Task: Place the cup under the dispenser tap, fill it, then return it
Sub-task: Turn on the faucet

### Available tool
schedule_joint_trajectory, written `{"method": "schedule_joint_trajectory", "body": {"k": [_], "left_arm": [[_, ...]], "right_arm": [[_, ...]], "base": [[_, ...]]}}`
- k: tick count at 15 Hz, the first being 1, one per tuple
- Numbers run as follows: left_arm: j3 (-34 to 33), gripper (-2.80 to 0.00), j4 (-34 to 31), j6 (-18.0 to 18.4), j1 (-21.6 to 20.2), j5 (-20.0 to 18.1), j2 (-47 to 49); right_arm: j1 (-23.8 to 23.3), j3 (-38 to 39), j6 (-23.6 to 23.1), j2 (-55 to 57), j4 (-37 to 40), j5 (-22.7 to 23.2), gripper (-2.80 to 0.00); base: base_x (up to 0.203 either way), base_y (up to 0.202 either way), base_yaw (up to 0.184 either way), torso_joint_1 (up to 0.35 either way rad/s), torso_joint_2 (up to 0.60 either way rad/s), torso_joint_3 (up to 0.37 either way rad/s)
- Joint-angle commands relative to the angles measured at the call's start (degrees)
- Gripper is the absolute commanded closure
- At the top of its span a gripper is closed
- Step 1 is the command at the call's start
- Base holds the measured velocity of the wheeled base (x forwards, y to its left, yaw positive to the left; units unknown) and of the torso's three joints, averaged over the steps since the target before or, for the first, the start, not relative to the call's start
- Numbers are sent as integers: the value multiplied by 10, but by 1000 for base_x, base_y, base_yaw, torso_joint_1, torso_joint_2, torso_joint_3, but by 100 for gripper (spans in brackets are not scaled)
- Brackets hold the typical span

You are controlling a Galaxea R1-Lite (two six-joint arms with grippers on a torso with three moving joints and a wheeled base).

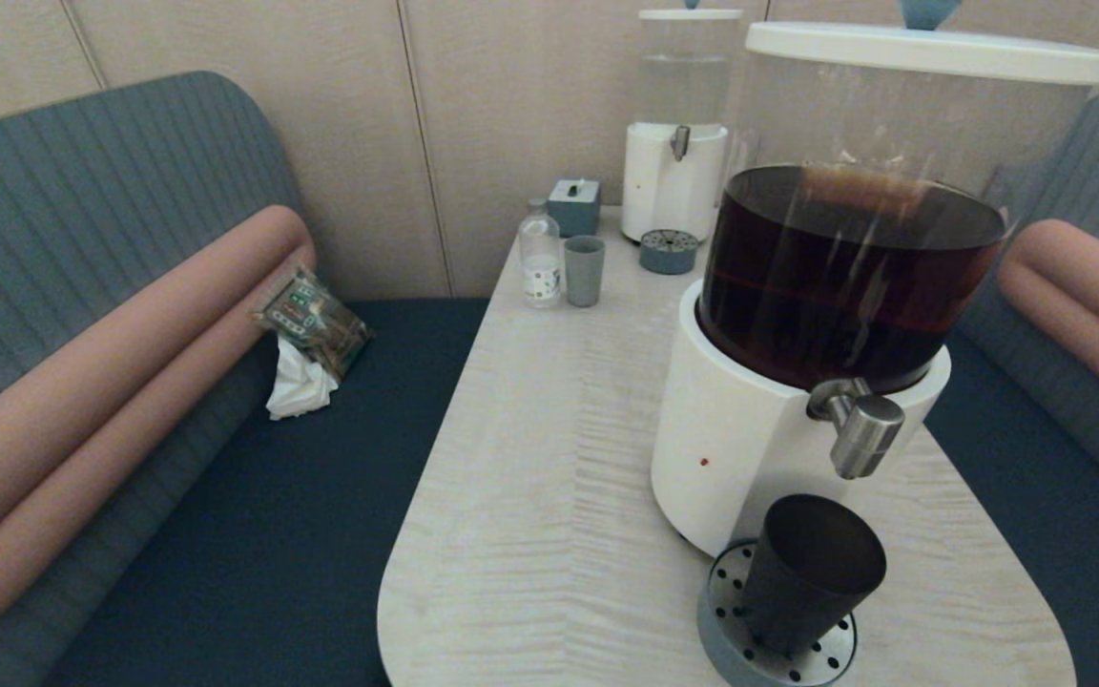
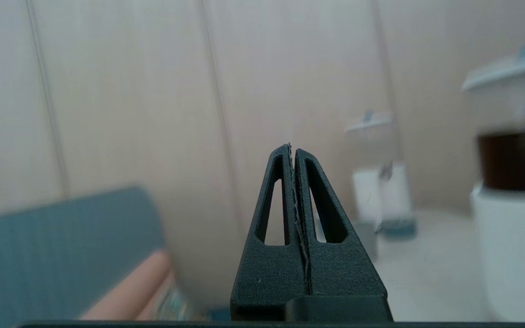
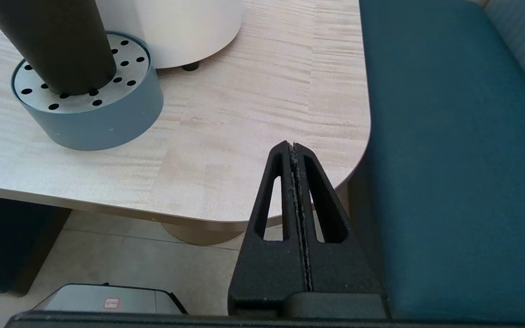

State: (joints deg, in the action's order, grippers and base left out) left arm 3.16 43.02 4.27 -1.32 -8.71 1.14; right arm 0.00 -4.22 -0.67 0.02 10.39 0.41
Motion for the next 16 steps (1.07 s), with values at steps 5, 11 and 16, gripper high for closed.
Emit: {"method": "schedule_joint_trajectory", "body": {"k": [5, 11, 16], "left_arm": [[-55, 0, -146, 31, 0, 44, -11], [-55, 0, -352, 60, 0, 52, -11], [-55, 0, -353, 33, 0, 52, -11]], "right_arm": [[0, 0, 0, 0, 1, 0, 0], [0, 0, 0, 0, 1, 0, 0], [0, 0, -1, 0, 1, 0, 0]], "base": [[0, 0, 0, 0, 0, 0], [0, 0, 0, 0, 0, 0], [0, 0, 0, 0, 0, 0]]}}
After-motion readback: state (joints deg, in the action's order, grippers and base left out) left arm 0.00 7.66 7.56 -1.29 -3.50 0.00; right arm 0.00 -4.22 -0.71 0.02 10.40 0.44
